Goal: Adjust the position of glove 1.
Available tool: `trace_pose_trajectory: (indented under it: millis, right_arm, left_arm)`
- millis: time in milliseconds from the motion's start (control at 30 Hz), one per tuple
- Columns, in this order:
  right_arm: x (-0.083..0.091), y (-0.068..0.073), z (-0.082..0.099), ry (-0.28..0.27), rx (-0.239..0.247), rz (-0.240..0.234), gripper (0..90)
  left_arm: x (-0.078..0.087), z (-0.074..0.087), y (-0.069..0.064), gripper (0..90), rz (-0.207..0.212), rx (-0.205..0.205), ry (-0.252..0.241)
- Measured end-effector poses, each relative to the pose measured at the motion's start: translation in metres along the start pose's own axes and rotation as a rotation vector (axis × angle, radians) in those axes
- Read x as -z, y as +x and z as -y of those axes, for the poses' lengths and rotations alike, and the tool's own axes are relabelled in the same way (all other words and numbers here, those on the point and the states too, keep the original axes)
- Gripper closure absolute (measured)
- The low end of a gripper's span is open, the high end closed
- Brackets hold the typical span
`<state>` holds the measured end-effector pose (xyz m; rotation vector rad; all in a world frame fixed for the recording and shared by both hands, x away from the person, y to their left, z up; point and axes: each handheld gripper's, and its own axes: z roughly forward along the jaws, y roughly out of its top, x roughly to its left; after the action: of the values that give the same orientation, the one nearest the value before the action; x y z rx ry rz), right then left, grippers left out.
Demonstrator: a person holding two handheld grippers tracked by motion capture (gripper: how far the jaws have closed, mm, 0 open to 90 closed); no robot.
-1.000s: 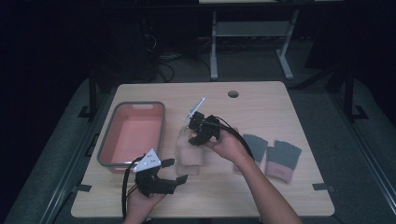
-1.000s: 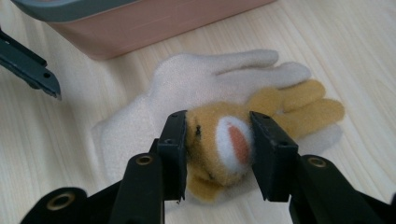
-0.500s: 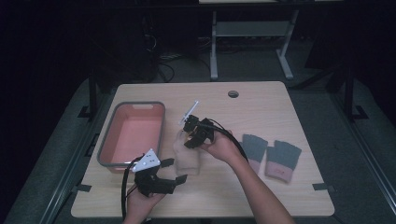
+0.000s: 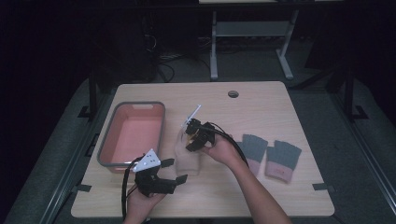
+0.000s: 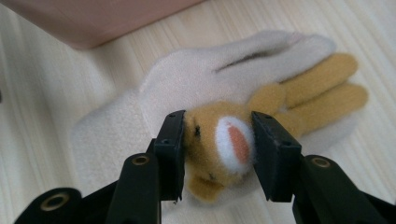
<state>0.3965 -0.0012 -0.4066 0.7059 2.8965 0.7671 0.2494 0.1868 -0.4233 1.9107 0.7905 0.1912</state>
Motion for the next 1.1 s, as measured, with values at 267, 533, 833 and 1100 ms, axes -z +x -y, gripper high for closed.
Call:
trace_pose_trajectory:
  millis: [267,533,833,1100]
  right_arm:
    - [-0.010,-0.001,0.008,0.004,-0.027,-0.019,55.6]
    - [-0.009,-0.002,0.012,-0.009,-0.041,-0.030,47.3]
    - [0.000,0.001,-0.002,-0.062,-0.027,0.003,39.6]
    - [-0.015,0.008,-0.019,-0.043,0.015,-0.006,38.2]
  left_arm:
    - [-0.001,0.000,0.000,19.2,-0.005,-0.002,-0.002]
    - [-0.002,0.000,0.000,19.3,-0.006,-0.004,0.006]
    - [-0.001,0.000,0.000,19.4,-0.009,-0.003,0.003]
    - [0.000,0.000,0.000,19.4,-0.005,-0.004,0.000]
